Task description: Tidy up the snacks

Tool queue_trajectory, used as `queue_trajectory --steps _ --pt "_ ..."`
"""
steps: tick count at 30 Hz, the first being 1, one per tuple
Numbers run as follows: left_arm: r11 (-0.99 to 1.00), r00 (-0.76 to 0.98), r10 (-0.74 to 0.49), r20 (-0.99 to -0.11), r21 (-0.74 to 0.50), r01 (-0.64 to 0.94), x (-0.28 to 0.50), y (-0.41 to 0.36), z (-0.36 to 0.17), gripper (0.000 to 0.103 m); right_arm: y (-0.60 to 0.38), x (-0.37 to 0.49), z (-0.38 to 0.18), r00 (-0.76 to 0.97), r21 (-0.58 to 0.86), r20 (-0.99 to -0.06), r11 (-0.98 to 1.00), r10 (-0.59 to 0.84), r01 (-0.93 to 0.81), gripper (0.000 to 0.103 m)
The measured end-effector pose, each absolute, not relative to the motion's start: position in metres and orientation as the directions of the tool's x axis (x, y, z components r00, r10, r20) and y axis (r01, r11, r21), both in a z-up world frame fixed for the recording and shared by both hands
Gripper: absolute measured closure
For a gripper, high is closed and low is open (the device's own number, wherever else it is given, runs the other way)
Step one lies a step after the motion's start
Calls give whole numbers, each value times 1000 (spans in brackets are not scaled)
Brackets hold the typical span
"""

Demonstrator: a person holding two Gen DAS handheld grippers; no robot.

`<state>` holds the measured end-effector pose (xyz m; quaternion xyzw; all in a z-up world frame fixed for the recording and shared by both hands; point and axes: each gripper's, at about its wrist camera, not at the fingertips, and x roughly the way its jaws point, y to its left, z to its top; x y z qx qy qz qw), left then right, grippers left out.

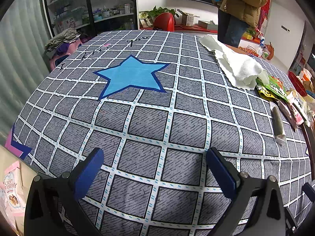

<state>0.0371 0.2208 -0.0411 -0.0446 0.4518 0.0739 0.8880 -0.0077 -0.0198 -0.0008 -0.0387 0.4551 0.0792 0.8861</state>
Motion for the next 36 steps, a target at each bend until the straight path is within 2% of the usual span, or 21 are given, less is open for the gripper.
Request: queue_trajectory --steps 36 --pt "985 581 92 -809 -13 -173 37 221 -42 0 -19 -8 -1 574 0 -812 984 104 -178 0"
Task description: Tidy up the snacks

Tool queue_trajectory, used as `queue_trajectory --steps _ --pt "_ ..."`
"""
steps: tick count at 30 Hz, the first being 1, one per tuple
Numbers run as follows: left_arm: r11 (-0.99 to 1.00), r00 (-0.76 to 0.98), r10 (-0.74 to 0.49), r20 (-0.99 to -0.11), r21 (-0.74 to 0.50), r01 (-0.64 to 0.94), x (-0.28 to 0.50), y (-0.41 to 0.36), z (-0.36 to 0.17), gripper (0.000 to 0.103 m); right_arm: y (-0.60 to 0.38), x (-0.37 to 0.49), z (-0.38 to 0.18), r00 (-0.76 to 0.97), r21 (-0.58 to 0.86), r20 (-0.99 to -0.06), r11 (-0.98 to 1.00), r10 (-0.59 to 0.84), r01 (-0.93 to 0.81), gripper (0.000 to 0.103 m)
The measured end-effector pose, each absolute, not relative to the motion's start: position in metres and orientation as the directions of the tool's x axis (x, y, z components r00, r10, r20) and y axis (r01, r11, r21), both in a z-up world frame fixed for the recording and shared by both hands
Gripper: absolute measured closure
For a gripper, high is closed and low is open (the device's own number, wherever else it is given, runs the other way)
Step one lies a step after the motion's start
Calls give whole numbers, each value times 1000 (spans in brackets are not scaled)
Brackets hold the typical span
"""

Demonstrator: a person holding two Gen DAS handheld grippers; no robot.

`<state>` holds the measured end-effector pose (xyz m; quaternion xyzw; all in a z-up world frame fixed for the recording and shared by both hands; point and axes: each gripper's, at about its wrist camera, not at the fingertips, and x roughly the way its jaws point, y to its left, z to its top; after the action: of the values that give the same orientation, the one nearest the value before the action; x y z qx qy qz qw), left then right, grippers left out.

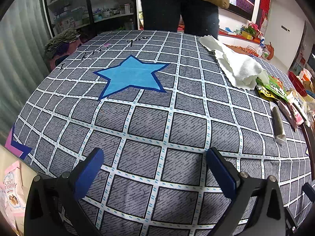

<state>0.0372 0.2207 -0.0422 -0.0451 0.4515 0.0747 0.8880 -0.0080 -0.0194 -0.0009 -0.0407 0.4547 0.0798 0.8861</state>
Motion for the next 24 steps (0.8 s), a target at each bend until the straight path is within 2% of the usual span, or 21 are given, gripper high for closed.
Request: queue_trajectory --steps 24 --pt "985 581 93 -809 -13 -175 37 221 -41 0 -19 -8 -1 574 -2 -812 984 103 -180 0"
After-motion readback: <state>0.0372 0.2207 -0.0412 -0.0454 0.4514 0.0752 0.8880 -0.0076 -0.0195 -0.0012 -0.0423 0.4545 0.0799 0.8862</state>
